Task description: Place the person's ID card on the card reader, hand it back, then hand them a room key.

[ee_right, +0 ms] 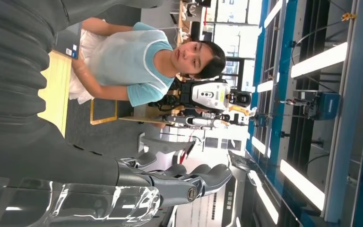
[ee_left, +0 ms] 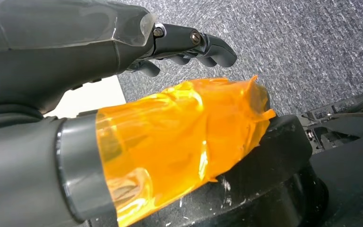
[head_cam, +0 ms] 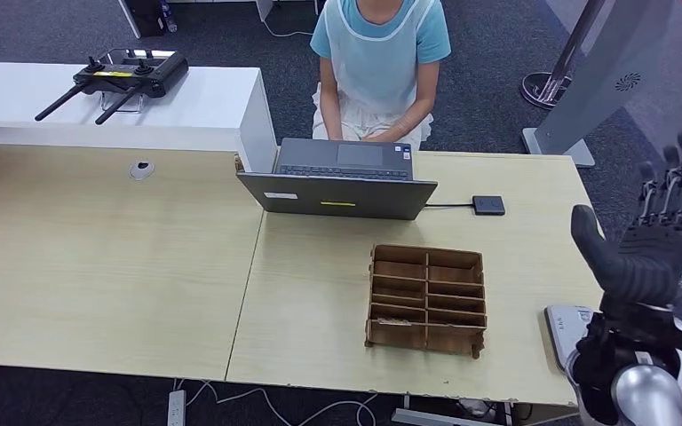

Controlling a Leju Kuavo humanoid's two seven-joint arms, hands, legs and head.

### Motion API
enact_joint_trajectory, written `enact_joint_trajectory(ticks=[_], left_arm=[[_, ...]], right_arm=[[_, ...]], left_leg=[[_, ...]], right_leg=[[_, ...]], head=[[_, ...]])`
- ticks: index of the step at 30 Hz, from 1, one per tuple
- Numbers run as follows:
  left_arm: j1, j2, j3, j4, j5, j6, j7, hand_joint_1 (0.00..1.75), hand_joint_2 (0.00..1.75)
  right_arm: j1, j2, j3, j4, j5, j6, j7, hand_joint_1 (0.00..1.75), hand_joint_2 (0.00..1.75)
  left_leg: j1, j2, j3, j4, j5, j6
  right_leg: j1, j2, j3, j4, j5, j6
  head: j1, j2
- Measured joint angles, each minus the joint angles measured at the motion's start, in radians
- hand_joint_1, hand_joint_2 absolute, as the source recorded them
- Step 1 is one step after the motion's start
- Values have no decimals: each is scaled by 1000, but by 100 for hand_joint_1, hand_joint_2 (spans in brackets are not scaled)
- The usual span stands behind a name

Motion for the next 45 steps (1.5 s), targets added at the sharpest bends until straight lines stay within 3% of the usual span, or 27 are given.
enact_joint_trajectory(ticks=[45], left_arm=[[0,0,0,0,0,0,0,0,0]], right_arm=[[16,2,-10,-21,1,0,1,0,175]], left_leg=[[0,0,0,0,0,0]], right_leg=[[0,0,0,0,0,0]], head=[[0,0]])
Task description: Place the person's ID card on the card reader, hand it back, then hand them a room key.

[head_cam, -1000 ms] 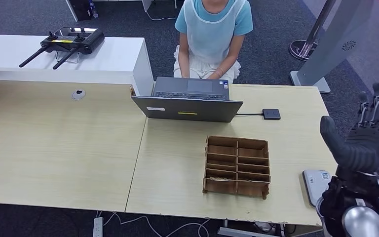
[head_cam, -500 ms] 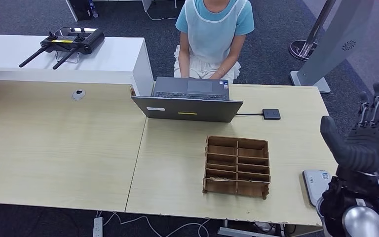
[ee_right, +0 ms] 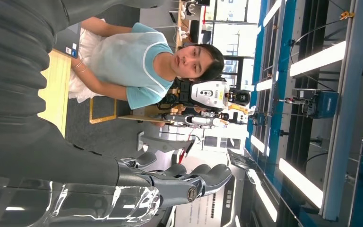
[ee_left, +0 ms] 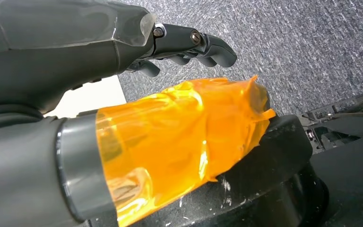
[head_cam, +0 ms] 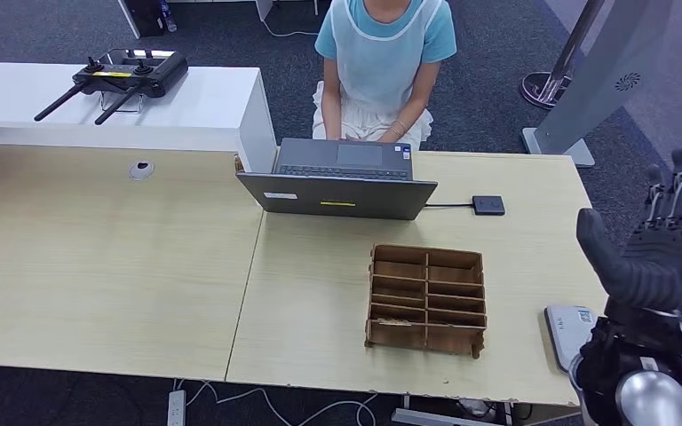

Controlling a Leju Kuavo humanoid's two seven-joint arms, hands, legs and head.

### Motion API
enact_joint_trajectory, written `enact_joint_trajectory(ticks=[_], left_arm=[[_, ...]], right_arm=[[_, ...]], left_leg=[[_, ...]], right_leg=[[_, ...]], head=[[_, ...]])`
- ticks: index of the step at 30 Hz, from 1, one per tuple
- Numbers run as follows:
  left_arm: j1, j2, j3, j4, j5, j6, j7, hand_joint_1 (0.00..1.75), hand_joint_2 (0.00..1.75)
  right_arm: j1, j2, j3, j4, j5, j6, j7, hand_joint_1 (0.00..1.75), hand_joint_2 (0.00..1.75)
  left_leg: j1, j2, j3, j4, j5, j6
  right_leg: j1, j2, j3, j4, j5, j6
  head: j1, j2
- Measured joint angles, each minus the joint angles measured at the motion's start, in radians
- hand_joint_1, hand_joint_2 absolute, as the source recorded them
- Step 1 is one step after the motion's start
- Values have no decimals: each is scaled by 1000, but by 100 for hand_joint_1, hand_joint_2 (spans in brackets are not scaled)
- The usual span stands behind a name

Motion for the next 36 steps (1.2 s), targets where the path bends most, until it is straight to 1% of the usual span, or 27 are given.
enact_joint_trajectory(ticks=[10,12,13,14,16,17,18,19,23,29,36], left_arm=[[0,0,0,0,0,0,0,0,0],[0,0,0,0,4,7,0,0,0],[-1,-1,0,0,9,15,0,0,0],[0,-2,0,0,15,24,0,0,0],[3,-6,1,0,25,35,0,0,0],[4,-7,1,0,28,37,0,0,0],[5,-8,1,0,29,38,0,0,0],[5,-8,1,0,31,39,0,0,0],[2,-8,1,0,34,39,0,0,0],[3,-8,1,0,36,39,-1,0,0],[3,-8,1,0,37,38,-3,0,0]], right_arm=[[0,0,0,0,0,0,0,0,175],[10,5,0,-1,-31,26,15,0,175],[40,19,1,-7,-83,73,16,0,175],[91,40,6,-16,-156,150,2,0,175],[235,99,38,-31,-305,373,-89,0,175],[295,123,62,-33,-349,476,-138,0,175],[337,141,85,-34,-375,545,-170,0,175],[362,153,104,-36,-392,571,-182,0,175],[401,174,138,-43,-428,519,-154,0,175],[415,188,148,-47,-430,514,-137,0,175],[423,191,151,-50,-407,498,-137,0,175]], left_leg=[[0,0,0,0,0,0],[0,0,1,0,0,0],[1,-2,1,0,0,0],[2,-5,2,0,-1,0],[3,-11,1,-1,-2,0],[3,-12,0,-1,-2,-1],[3,-10,0,-1,-3,-1],[3,-7,1,-2,-4,-2],[3,-2,3,-2,-5,-4],[2,-1,3,-2,-5,-3],[2,-1,4,-2,-5,-3]], right_leg=[[0,0,0,0,0,0],[0,0,0,0,0,0],[1,-2,1,-1,-1,0],[2,-5,3,-2,-2,0],[3,-11,6,-2,-5,-1],[3,-12,5,-1,-6,-2],[3,-9,3,-1,-6,-3],[3,-7,3,0,-6,-3],[3,-1,3,0,-6,-4],[2,-1,4,-1,-5,-4],[2,-1,3,-1,-5,-4]], head=[[0,0],[0,0],[0,0],[0,0],[3,0],[4,0],[3,0],[2,0],[2,0],[2,0],[2,0]])
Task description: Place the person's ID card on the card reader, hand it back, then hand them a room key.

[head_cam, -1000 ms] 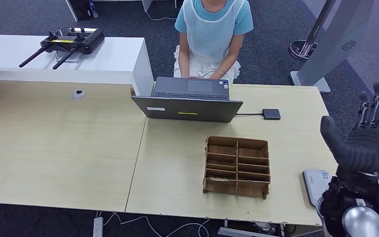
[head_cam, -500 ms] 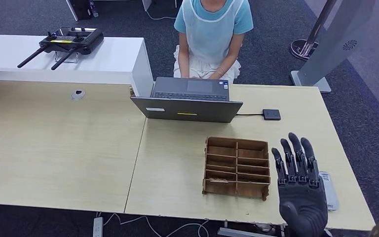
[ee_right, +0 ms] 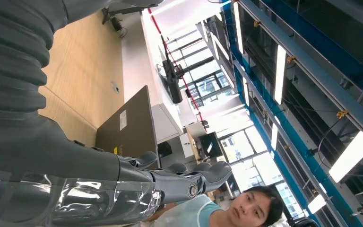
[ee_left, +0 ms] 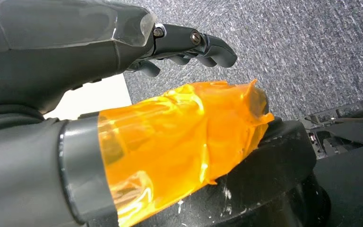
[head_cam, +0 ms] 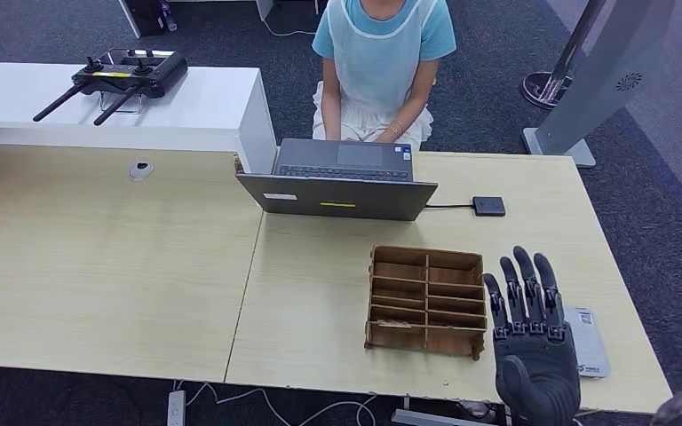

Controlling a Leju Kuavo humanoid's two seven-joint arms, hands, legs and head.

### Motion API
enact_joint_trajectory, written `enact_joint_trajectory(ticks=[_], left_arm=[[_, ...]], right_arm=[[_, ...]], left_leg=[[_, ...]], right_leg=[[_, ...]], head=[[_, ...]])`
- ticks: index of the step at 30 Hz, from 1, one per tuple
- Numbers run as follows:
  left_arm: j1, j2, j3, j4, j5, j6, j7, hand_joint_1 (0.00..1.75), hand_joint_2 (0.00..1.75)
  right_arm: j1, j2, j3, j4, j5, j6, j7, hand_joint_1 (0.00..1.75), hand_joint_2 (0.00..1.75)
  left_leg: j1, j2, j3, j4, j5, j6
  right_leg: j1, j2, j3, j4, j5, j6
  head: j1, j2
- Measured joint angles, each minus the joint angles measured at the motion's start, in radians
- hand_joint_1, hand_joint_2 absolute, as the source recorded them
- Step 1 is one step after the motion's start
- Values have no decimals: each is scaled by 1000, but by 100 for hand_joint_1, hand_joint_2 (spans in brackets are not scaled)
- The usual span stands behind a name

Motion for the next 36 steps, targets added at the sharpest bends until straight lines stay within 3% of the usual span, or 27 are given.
enact_joint_trajectory(ticks=[7,14,18,32,36], left_arm=[[0,0,0,0,2,0,0,0,0],[0,0,0,0,18,4,0,0,0],[0,0,0,0,18,4,0,0,0],[0,0,-1,0,23,2,0,0,0],[0,0,-1,0,27,0,0,0,0]], right_arm=[[3,2,1,-1,33,-33,-4,0,175],[24,15,-1,-17,450,-494,-38,0,175],[30,15,-5,-17,604,-674,-14,0,175],[42,3,-73,-13,931,-834,55,0,175],[61,-14,-90,-10,1113,-855,126,0,175]], left_leg=[[0,0,0,0,0,0],[0,0,0,0,0,0],[0,1,0,0,0,0],[0,1,0,0,0,0],[0,1,0,0,0,0]], right_leg=[[0,0,0,0,0,0],[0,0,0,0,0,0],[0,0,0,0,0,0],[0,0,0,0,0,0],[0,0,0,0,0,0]], head=[[0,0],[0,0],[0,0],[0,0],[0,0]])
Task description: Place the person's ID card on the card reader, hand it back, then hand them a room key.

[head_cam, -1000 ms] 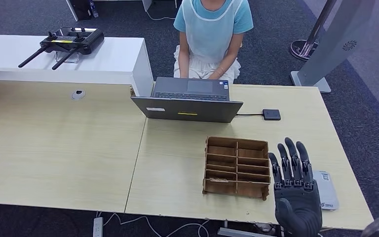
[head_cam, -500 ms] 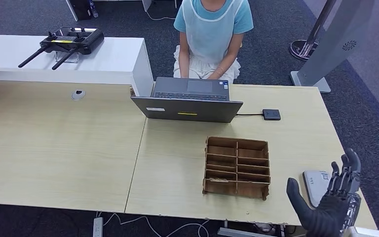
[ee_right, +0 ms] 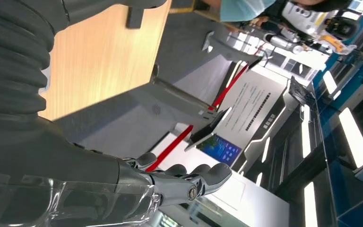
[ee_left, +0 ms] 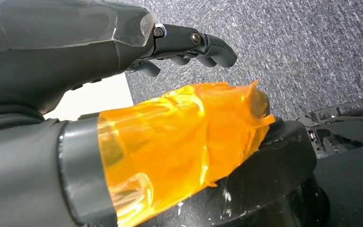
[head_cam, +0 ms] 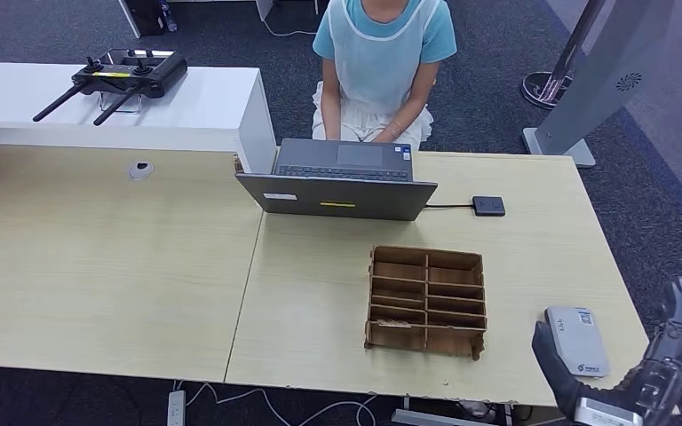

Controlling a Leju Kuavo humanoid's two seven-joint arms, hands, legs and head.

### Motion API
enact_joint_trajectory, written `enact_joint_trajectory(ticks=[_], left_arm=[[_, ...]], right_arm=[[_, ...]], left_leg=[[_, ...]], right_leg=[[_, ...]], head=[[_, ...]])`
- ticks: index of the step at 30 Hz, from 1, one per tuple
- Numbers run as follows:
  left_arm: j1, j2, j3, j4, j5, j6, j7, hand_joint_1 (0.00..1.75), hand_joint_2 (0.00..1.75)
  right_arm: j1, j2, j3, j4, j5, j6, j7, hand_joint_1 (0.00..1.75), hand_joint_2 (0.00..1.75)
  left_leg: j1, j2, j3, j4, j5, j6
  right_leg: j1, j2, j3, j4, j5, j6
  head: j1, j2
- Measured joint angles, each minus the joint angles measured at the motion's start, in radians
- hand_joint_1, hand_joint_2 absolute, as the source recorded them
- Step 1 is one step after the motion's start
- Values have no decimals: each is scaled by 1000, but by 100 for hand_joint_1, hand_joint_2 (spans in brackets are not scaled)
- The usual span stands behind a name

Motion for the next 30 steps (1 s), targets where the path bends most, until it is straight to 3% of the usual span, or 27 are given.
enact_joint_trajectory(ticks=[5,9,16,22,26,30], left_arm=[[0,2,0,0,-8,-7,2,0,0],[0,3,0,0,-9,-9,4,0,0],[-1,4,0,0,-4,-8,12,0,0],[-2,5,0,0,-1,-6,12,0,0],[-2,9,0,0,-11,-18,-2,0,0],[-2,33,0,1,-22,-61,-38,0,0]], right_arm=[[54,-46,-44,12,291,-3,107,0,175],[108,-116,-42,21,453,1,247,0,175],[159,-258,25,24,619,49,487,0,175],[152,-475,195,8,649,133,734,0,175],[100,-593,321,7,619,164,783,0,175],[24,-622,408,36,602,189,769,0,175]], left_leg=[[0,0,0,0,0,0],[0,0,0,0,0,0],[-1,0,0,0,0,0],[-1,1,0,0,0,1],[-1,1,0,0,0,1],[-1,2,1,0,0,0]], right_leg=[[0,0,0,0,0,0],[-1,0,0,0,0,0],[-1,0,0,0,0,0],[-2,1,1,0,0,1],[-2,1,1,0,1,1],[-2,1,1,0,1,1]], head=[[0,0],[0,0],[0,0],[0,0],[0,0],[0,0]])
